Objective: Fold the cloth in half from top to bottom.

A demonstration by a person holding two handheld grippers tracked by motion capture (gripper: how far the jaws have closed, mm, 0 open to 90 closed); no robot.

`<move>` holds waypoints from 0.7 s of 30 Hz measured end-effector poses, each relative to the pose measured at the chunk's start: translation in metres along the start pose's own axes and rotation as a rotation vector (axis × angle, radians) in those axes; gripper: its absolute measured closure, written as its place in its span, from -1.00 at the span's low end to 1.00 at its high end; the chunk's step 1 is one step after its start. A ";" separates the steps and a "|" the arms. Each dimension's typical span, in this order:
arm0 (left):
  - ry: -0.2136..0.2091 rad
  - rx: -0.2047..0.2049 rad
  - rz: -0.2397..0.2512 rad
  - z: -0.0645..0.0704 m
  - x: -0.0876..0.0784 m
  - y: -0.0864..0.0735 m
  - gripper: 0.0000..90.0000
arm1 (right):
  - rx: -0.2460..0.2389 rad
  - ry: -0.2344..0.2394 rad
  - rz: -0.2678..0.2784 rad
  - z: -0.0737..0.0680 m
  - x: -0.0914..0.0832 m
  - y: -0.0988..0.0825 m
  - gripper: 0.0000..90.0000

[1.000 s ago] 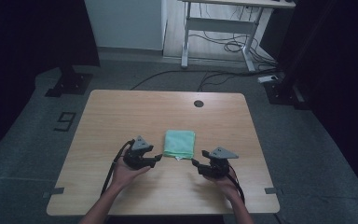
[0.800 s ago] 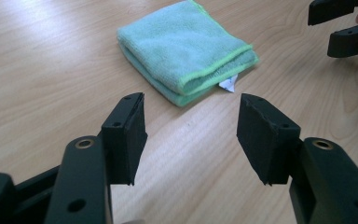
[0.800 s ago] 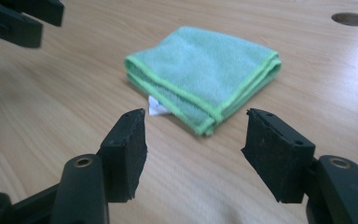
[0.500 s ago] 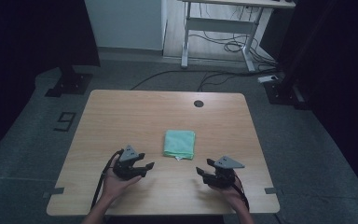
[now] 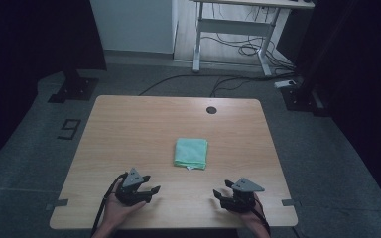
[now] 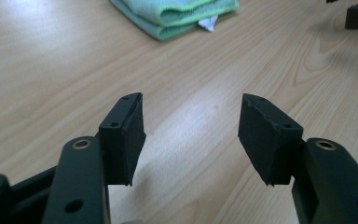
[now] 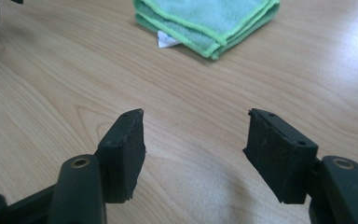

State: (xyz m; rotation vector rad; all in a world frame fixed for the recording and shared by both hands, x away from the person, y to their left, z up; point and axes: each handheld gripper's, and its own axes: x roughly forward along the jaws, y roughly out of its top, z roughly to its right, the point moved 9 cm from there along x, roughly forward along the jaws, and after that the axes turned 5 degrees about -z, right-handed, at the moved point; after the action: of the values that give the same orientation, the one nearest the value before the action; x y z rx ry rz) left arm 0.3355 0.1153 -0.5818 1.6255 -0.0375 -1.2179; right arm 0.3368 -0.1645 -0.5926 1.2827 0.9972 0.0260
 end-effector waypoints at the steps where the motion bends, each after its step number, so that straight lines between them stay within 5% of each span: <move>1: -0.004 0.003 -0.010 0.001 0.001 -0.003 -0.10 | 0.001 0.001 -0.005 0.000 0.000 -0.001 -0.20; 21: -0.016 -0.003 -0.033 0.001 0.007 -0.014 -0.18 | 0.014 0.003 -0.032 0.008 0.004 -0.006 -0.25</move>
State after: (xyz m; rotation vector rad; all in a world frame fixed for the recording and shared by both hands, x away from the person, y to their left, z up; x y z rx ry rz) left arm 0.3310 0.1169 -0.5967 1.6200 -0.0187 -1.2558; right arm 0.3412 -0.1706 -0.6005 1.2797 1.0216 -0.0035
